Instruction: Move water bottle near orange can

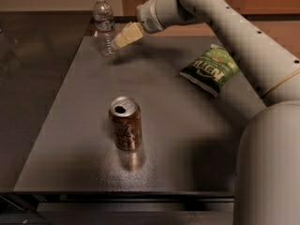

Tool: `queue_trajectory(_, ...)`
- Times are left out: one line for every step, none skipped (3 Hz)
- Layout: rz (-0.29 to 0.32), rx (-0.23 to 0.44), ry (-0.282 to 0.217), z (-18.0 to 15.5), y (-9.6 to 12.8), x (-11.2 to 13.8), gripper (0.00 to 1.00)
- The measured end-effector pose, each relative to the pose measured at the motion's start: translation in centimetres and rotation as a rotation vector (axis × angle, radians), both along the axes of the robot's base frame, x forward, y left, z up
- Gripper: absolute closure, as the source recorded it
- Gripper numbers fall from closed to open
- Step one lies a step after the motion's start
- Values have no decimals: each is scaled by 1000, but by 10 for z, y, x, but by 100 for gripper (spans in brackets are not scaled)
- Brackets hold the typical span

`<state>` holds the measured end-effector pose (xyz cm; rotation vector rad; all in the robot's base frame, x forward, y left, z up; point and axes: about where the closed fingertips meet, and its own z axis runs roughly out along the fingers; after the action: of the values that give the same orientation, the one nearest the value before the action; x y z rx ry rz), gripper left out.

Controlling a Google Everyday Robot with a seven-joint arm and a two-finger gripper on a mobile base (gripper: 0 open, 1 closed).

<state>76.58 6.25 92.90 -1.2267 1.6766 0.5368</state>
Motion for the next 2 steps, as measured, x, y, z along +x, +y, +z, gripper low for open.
queue_trajectory(-1,5,-17,-1,3,-2,0)
queue_trajectory(-4,8,-38,-4,12,-4,0)
